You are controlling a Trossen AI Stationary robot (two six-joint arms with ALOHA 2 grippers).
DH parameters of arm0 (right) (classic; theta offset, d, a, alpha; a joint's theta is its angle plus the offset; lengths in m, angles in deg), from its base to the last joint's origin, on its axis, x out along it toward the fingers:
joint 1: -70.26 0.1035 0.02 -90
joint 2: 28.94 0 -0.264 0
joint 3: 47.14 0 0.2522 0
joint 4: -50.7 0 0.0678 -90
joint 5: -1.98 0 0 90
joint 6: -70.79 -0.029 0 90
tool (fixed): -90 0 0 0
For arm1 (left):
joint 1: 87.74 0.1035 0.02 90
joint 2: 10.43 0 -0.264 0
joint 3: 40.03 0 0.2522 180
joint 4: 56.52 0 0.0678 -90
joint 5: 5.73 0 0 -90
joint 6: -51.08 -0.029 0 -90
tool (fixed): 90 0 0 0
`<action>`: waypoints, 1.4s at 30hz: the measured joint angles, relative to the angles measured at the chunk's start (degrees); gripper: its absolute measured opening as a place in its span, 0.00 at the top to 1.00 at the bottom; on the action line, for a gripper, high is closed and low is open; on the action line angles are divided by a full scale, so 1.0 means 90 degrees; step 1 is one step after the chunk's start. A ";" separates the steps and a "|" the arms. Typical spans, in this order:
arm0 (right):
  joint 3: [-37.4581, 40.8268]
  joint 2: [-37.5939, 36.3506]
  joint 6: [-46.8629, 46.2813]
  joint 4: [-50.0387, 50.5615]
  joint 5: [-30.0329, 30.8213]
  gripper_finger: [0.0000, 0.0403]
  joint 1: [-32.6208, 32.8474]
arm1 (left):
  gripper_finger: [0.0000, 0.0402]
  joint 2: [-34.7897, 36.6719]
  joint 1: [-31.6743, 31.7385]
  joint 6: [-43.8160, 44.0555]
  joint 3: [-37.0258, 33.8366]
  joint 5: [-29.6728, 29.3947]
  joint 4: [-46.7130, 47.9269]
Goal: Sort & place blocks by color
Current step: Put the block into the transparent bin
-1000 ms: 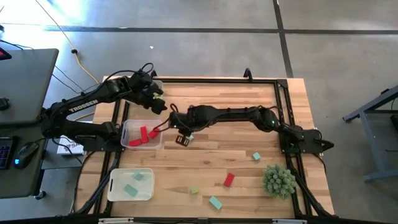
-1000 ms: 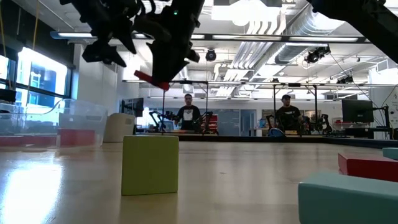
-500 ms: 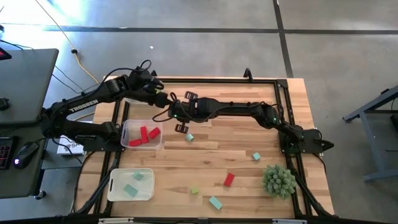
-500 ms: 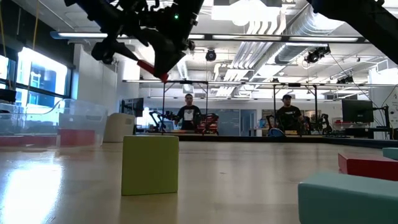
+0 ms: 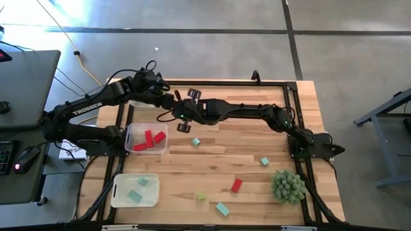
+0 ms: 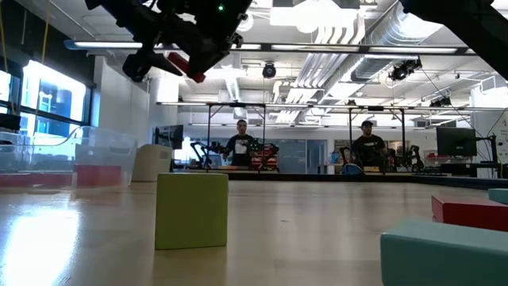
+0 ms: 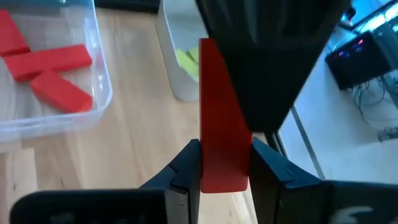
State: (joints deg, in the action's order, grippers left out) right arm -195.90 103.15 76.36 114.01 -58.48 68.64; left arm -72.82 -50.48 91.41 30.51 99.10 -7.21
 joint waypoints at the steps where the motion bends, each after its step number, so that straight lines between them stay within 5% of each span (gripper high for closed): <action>1: 0.0000 -0.0001 0.0067 -0.0083 -0.0002 0.81 -0.0002 | 0.48 -0.0002 0.0000 0.0000 0.0000 -0.0002 -0.0005; 14: 0.0002 -0.0022 0.0053 -0.0157 0.0059 0.81 -0.0106 | 0.54 -0.0068 0.0027 -0.0014 0.0000 -0.0012 -0.0029; 32: 0.0002 -0.0022 -0.0077 -0.0149 0.0100 0.81 -0.0201 | 0.91 -0.0068 0.0027 -0.0852 0.0000 -0.0081 -0.0143; 42: 0.0002 -0.0022 -0.0381 -0.0145 -0.0067 0.65 -0.0163 | 0.91 -0.0061 0.0022 -0.1736 0.0005 -0.0075 0.0371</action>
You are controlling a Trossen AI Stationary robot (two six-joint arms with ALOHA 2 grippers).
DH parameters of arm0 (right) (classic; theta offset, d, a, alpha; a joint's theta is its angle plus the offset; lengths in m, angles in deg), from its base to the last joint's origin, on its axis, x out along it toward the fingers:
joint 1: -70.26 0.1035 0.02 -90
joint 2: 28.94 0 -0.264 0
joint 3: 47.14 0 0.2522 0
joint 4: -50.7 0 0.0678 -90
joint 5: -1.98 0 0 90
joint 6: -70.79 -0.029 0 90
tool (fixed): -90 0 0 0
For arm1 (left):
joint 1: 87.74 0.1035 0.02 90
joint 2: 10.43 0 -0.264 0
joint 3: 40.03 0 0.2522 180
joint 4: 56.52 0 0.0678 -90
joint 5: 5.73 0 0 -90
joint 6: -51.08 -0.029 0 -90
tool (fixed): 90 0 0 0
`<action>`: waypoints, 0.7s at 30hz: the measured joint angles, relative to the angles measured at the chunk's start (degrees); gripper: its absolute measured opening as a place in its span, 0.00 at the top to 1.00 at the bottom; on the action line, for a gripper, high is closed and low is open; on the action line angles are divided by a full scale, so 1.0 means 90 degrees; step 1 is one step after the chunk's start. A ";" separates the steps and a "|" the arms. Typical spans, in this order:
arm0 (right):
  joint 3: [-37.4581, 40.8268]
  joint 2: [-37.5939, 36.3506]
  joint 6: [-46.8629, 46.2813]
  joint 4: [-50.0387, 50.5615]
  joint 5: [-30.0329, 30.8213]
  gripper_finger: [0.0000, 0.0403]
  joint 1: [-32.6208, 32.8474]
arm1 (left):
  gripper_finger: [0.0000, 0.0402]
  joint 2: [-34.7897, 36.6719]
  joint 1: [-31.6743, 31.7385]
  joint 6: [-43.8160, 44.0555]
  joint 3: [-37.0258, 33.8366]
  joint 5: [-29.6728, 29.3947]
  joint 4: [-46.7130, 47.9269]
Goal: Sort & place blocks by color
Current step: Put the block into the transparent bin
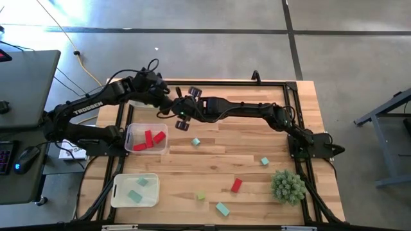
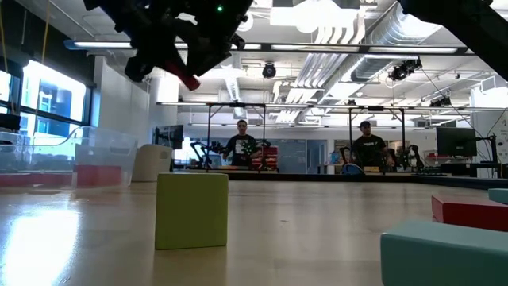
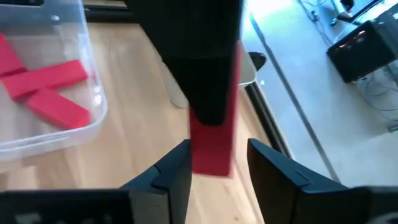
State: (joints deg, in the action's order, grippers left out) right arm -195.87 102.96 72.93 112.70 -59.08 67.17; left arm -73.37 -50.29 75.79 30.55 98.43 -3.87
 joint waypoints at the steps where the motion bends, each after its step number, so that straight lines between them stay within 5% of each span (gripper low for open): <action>1: 0.0000 0.0000 -0.0092 0.0014 -0.0084 0.64 0.0001 | 0.91 0.0020 0.0000 -0.0063 0.0000 -0.0039 0.0161; 6: 0.0000 0.0000 -0.0708 0.0099 -0.0353 0.60 0.0016 | 0.91 0.0269 -0.0004 -0.0454 -0.0003 -0.0637 0.1337; 21: 0.0000 0.0000 -0.2108 0.0141 -0.1937 0.58 0.0005 | 0.90 0.1067 -0.0863 0.0171 -0.0010 -0.1080 0.3900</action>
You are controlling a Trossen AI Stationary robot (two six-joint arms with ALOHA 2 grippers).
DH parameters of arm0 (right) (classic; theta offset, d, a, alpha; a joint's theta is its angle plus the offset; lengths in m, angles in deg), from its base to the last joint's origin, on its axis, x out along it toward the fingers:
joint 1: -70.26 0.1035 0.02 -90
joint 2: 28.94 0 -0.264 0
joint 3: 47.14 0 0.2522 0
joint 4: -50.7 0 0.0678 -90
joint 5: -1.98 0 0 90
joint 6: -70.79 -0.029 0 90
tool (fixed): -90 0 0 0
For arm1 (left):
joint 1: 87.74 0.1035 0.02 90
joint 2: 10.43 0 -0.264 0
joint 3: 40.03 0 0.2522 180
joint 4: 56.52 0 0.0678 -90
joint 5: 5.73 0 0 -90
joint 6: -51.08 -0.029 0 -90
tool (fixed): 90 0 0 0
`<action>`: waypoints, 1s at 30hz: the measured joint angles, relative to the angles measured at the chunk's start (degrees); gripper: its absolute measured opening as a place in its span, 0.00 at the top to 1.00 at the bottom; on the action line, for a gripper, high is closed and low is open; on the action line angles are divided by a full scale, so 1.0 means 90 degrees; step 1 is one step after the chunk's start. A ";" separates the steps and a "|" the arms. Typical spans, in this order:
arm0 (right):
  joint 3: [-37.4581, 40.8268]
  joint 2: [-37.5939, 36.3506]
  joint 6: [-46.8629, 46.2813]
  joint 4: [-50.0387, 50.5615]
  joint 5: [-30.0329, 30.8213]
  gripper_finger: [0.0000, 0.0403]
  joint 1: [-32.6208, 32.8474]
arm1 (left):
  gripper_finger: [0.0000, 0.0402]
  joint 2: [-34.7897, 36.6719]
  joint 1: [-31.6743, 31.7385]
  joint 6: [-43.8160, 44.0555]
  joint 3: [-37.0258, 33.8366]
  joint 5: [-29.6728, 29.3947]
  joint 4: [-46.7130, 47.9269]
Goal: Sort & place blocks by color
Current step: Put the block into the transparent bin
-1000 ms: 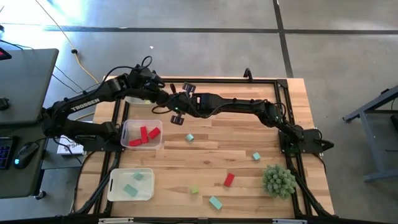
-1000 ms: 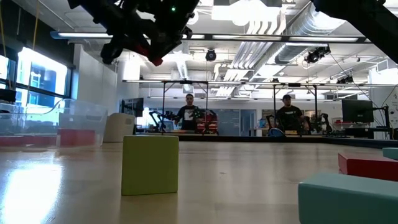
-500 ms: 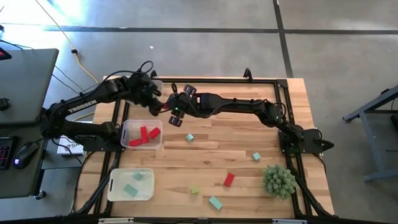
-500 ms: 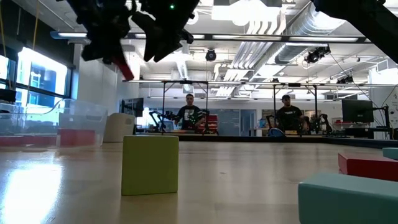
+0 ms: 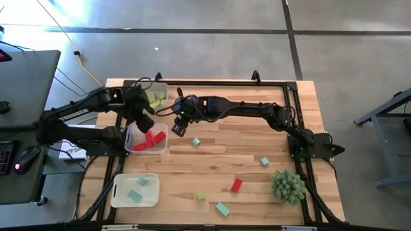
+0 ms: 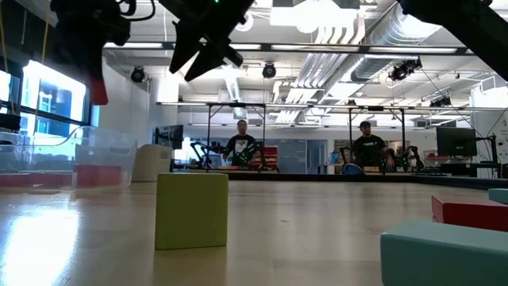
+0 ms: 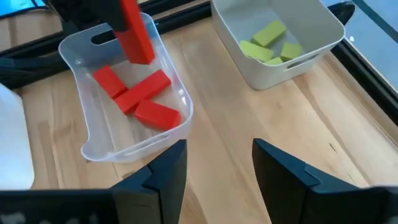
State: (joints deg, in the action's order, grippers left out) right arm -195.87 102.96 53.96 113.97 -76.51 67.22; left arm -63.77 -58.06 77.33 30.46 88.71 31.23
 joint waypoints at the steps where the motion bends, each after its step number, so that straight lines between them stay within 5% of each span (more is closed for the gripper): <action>1: 0.0000 0.0000 0.0018 0.0000 -0.0061 0.58 -0.0005 | 0.90 -0.0004 -0.0067 0.0042 0.0000 -0.0005 0.0045; 16: 0.0000 0.0000 -0.0627 0.0431 -0.0166 0.58 0.0091 | 0.89 -0.0606 -0.0842 0.0013 -0.1032 0.0224 -0.0462; 30: 0.0000 0.0000 0.0396 0.0796 -0.1131 0.51 0.0091 | 0.81 -0.1125 -0.0983 -0.0024 -0.1229 0.0216 -0.1073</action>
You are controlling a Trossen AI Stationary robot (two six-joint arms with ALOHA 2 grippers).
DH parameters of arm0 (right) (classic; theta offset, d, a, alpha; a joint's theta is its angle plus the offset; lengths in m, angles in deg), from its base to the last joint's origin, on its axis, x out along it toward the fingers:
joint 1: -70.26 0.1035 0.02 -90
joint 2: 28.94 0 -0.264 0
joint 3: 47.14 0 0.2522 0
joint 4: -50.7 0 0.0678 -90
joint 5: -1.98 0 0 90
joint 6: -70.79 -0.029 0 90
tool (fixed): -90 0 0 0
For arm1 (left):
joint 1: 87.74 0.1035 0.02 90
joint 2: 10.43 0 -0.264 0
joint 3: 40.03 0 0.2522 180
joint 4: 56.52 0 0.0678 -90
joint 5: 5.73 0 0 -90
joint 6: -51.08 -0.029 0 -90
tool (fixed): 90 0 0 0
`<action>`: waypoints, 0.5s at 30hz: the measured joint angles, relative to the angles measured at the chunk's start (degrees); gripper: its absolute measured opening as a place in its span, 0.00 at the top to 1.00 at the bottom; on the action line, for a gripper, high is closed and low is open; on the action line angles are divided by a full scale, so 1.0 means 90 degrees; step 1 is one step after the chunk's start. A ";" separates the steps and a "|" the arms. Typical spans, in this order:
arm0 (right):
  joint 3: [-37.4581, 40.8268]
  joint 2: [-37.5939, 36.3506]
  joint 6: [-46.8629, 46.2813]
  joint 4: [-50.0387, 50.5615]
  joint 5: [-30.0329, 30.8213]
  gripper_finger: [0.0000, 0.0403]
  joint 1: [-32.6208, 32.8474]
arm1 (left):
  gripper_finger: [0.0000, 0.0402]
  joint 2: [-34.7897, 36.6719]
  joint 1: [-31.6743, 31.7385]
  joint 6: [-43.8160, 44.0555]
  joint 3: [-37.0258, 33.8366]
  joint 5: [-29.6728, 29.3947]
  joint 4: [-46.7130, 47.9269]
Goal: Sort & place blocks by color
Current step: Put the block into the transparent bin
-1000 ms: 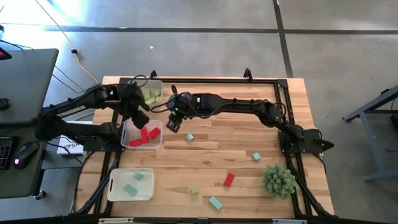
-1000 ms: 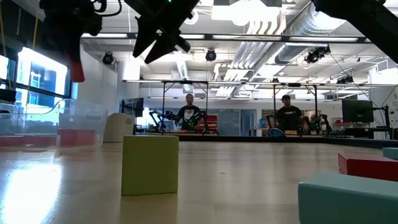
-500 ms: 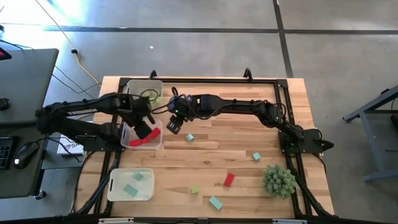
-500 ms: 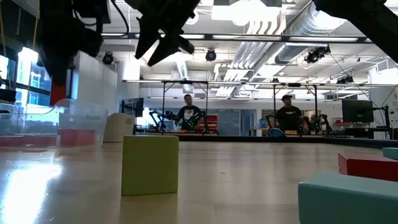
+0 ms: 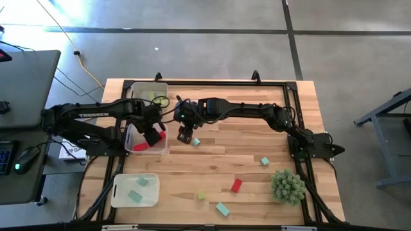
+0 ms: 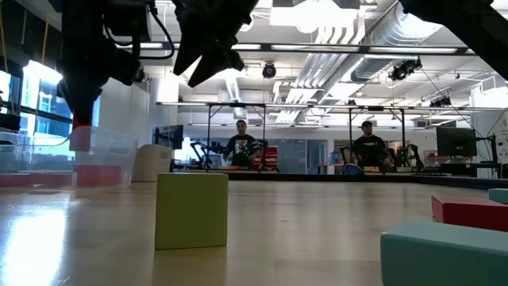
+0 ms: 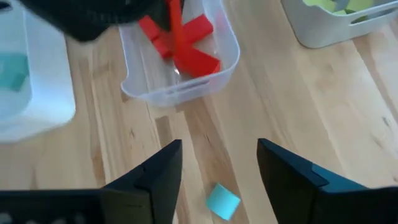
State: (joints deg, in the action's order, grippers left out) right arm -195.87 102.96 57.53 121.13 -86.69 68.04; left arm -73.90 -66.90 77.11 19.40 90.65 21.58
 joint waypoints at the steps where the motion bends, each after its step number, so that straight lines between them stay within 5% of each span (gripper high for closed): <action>1: 0.0000 0.0000 0.0115 0.0042 0.0001 0.50 0.0000 | 0.79 -0.0019 0.0000 -0.0083 0.0000 0.0000 -0.0042; 10: 0.0065 0.0000 0.1670 0.0353 -0.0925 0.46 -0.0078 | 0.63 -0.0074 0.0061 -0.0001 0.0000 0.0012 -0.0140; 15: 0.0407 0.0012 0.1997 0.0511 -0.0965 0.46 -0.0230 | 0.61 -0.0074 0.0141 0.0504 0.0000 0.0640 -0.0156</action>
State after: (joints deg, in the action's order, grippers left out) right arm -192.21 103.06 75.50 125.73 -95.38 65.97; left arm -74.57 -65.63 81.65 19.40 96.41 20.18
